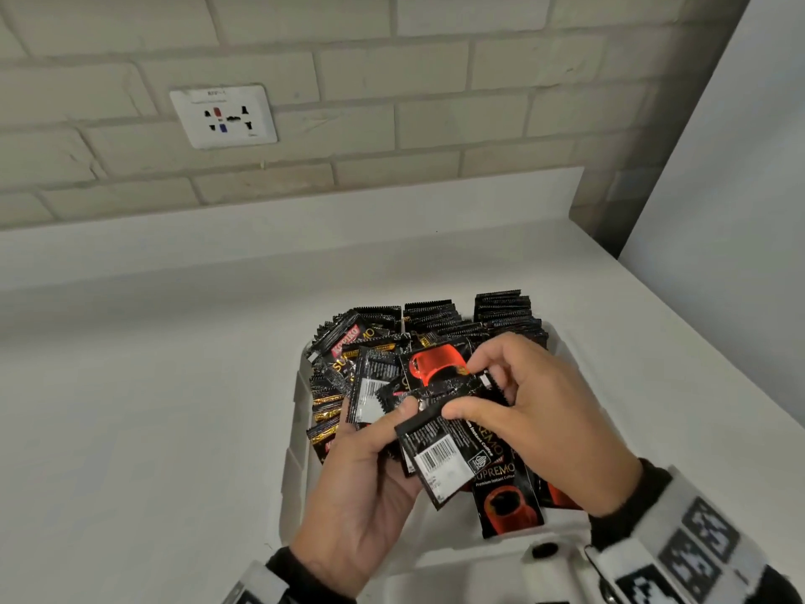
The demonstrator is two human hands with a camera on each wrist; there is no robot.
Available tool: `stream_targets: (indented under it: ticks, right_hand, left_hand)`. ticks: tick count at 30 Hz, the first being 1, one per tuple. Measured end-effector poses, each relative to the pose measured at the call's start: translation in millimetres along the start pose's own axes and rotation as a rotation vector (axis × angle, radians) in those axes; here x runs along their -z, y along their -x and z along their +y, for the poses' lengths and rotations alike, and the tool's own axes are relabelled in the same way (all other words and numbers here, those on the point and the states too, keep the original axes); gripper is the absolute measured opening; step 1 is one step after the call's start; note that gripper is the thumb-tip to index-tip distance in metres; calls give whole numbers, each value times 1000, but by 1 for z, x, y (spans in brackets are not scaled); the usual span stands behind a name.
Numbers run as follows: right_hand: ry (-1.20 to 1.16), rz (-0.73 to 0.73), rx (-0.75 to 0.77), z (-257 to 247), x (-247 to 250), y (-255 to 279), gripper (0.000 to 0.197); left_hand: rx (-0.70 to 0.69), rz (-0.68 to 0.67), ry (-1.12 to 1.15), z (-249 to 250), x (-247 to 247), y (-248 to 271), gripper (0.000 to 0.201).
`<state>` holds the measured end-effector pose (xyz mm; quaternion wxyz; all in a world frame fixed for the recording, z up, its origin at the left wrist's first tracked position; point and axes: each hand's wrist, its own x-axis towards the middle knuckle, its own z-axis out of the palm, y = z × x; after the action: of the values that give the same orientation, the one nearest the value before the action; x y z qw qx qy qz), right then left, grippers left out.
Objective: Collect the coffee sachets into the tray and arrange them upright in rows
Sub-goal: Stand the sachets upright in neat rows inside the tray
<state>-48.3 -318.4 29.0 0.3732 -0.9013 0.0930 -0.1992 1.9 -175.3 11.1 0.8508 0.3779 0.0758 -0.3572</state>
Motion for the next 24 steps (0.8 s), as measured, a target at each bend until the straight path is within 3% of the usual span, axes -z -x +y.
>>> stream_targets:
  ticks: [5,9,13,20,24]
  right_hand:
    - [-102,-65,-99,-2,1,2,27]
    - [-51,-103,-91,0,-2,4,29]
    - [43,-151,-82,-2,-3,5,31]
    - [37,-275,-70,-2,-4,5,29]
    - [61,-295,-48,-1,-5,8,30]
  left_hand:
    - [56,20,-22,0,1,0,53]
    - [93,56,-57,0,1,0,35]
    - [103,78,-34,-2,5,-2,51]
    - [85,-8,-17,-3,7,-1,36]
    - [73,64,-73,-3,8,-3,32]
